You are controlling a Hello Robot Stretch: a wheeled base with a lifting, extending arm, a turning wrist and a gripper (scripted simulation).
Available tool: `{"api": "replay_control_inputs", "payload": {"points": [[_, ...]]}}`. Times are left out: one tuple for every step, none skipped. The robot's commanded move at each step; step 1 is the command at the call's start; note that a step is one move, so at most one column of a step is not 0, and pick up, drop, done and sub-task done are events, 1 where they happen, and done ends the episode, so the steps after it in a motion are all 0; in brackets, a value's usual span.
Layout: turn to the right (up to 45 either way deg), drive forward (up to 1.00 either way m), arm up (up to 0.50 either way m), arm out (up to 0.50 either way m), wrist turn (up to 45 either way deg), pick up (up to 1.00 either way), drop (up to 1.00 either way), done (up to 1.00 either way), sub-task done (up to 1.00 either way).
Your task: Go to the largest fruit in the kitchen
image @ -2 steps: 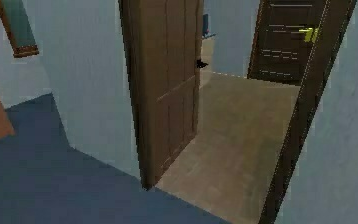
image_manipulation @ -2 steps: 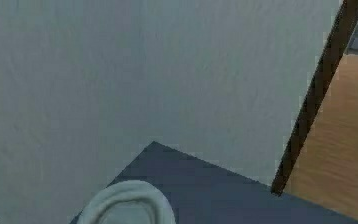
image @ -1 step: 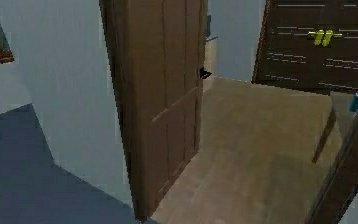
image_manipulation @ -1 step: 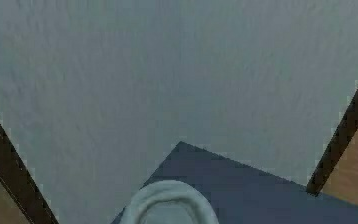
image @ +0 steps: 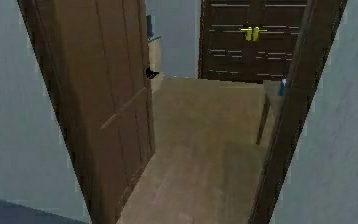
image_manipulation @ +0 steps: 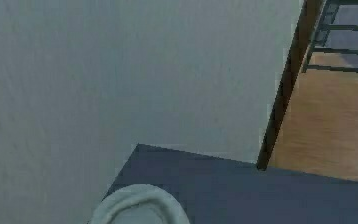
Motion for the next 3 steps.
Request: {"api": "replay_control_inputs", "payload": {"points": [[0.0, 0.95, 0.0, 0.0, 0.0, 0.0, 0.0, 0.0, 0.0], [21.0, 0.0, 0.0, 0.0, 0.0, 0.0, 0.0, 0.0, 0.0], [0.0, 1.0, 0.0, 0.0, 0.0, 0.0, 0.0, 0.0, 0.0]]}}
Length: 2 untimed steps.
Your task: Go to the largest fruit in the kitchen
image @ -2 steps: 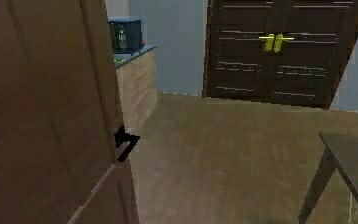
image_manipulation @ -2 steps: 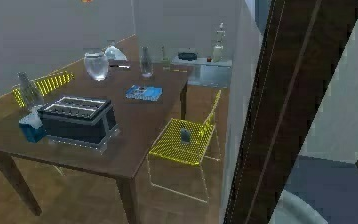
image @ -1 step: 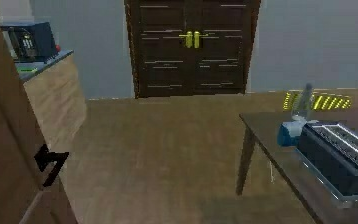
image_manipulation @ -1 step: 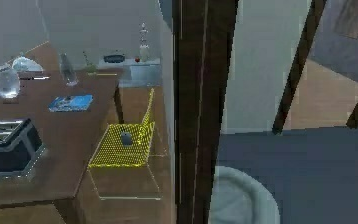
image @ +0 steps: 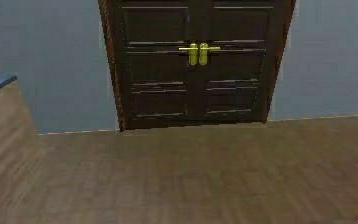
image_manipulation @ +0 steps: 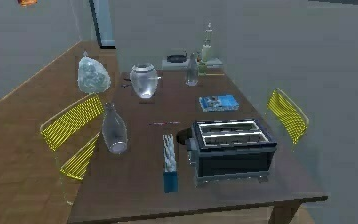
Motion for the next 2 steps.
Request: {"api": "replay_control_inputs", "payload": {"points": [[9.0, 0.0, 0.0, 0.0, 0.0, 0.0, 0.0, 0.0, 0.0], [0.0, 0.4, 0.0, 0.0, 0.0, 0.0, 0.0, 0.0, 0.0]]}}
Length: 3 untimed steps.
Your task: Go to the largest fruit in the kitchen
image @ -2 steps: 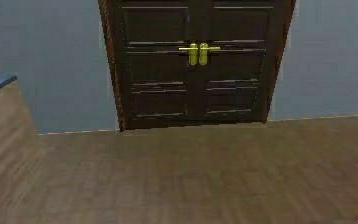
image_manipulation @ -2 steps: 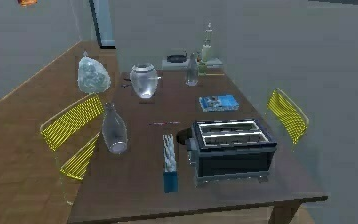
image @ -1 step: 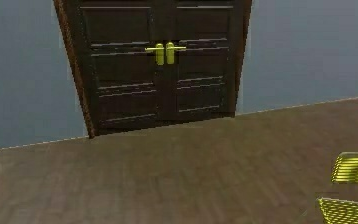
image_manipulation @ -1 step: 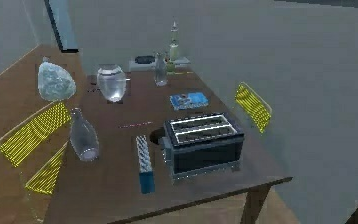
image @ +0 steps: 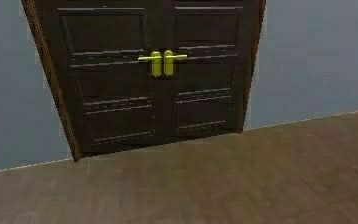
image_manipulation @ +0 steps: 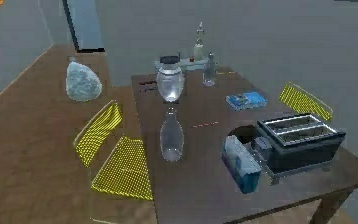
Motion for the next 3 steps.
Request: {"api": "replay_control_inputs", "payload": {"points": [[27.0, 0.0, 0.0, 0.0, 0.0, 0.0, 0.0, 0.0, 0.0], [0.0, 1.0, 0.0, 0.0, 0.0, 0.0, 0.0, 0.0, 0.0], [45.0, 0.0, 0.0, 0.0, 0.0, 0.0, 0.0, 0.0, 0.0]]}}
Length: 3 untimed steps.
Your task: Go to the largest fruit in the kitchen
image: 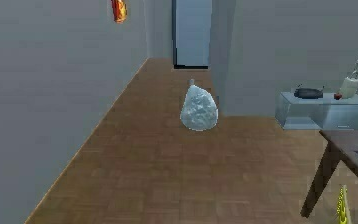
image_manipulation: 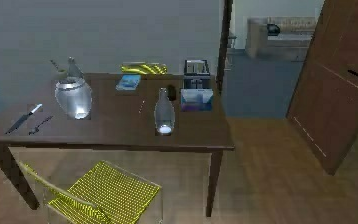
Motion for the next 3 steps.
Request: {"api": "replay_control_inputs", "payload": {"points": [[0.0, 0.65, 0.0, 0.0, 0.0, 0.0, 0.0, 0.0, 0.0], [36.0, 0.0, 0.0, 0.0, 0.0, 0.0, 0.0, 0.0, 0.0], [0.0, 1.0, 0.0, 0.0, 0.0, 0.0, 0.0, 0.0, 0.0]]}}
